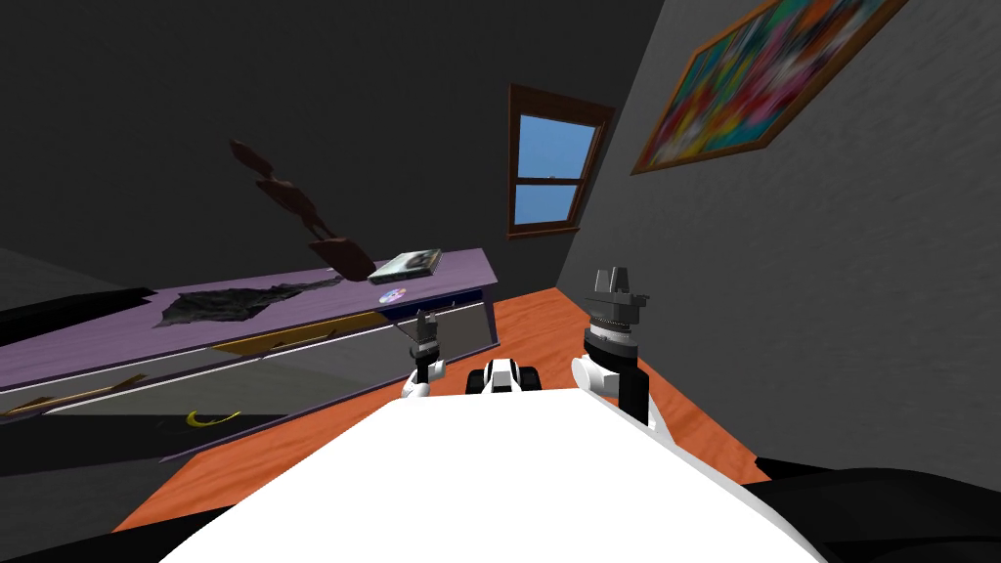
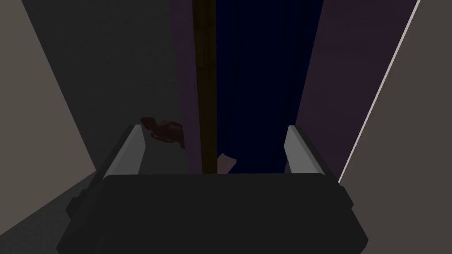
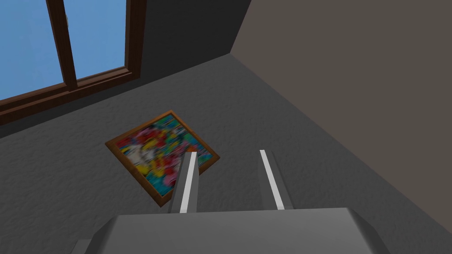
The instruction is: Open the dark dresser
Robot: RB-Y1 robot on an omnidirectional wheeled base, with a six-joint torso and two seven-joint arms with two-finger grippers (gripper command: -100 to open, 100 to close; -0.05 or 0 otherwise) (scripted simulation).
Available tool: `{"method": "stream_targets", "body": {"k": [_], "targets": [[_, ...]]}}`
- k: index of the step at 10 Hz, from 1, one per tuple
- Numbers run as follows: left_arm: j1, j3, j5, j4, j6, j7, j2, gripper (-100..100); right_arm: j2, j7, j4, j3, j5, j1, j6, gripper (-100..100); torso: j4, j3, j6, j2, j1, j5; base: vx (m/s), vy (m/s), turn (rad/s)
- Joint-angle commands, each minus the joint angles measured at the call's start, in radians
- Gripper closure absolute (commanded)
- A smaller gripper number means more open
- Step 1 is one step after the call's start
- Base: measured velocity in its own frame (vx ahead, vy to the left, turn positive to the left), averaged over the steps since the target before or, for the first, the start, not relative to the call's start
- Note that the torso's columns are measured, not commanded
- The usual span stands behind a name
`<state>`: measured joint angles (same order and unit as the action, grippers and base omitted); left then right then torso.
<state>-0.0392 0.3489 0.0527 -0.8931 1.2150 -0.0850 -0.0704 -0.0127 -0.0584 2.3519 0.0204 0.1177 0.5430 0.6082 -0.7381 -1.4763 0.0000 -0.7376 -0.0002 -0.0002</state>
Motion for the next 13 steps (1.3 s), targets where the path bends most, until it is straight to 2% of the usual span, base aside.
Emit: {"method": "stream_targets", "body": {"k": [1,4,6,10,11,12,13], "targets": [[0.024,0.001,0.004,0.007,0.03,0.0,0.011,100,0.0,0.0,0.0,0.0,0.0,0.0,0.0,0,0.0,0.0,0.0,0.0,0.0,0.0,0.013,0.009,-0.042],[0.06,0.002,0.011,0.021,0.082,0.0,0.027,100,0.0,0.0,0.0,0.0,0.0,0.0,0.0,0,-0.001,0.002,0.0,-0.002,-0.001,-0.001,0.028,0.022,-0.018],[0.03,-0.001,0.007,0.013,0.043,-0.001,0.016,100,0.0,0.0,0.0,0.0,0.0,0.0,0.0,0,0.0,0.001,0.0,-0.001,0.0,0.0,-0.054,-0.023,0.022],[-0.01,-0.008,0.003,-0.015,-0.027,-0.008,-0.006,100,0.0,0.0,0.0,0.0,0.0,0.0,0.0,0,-0.006,0.004,-0.003,-0.008,-0.002,-0.005,-0.212,-0.067,0.045],[0.007,-0.01,0.006,-0.013,-0.026,-0.007,0.005,100,0.0,0.0,0.0,0.0,0.0,0.0,0.0,0,-0.007,0.004,-0.003,-0.008,-0.005,-0.006,-0.095,-0.052,0.018],[-0.019,-0.011,0.001,-0.022,-0.076,-0.01,-0.007,-100,0.0,0.0,0.0,0.0,0.0,0.0,0.0,0,-0.006,0.001,-0.001,-0.003,-0.004,-0.006,-0.073,-0.023,0.035],[-0.019,-0.011,0.001,-0.022,-0.076,-0.01,-0.007,-100,0.0,0.0,0.0,0.0,0.0,0.0,0.0,0,-0.003,0.0,0.0,0.0,-0.002,-0.003,-0.064,-0.022,0.015]]}}
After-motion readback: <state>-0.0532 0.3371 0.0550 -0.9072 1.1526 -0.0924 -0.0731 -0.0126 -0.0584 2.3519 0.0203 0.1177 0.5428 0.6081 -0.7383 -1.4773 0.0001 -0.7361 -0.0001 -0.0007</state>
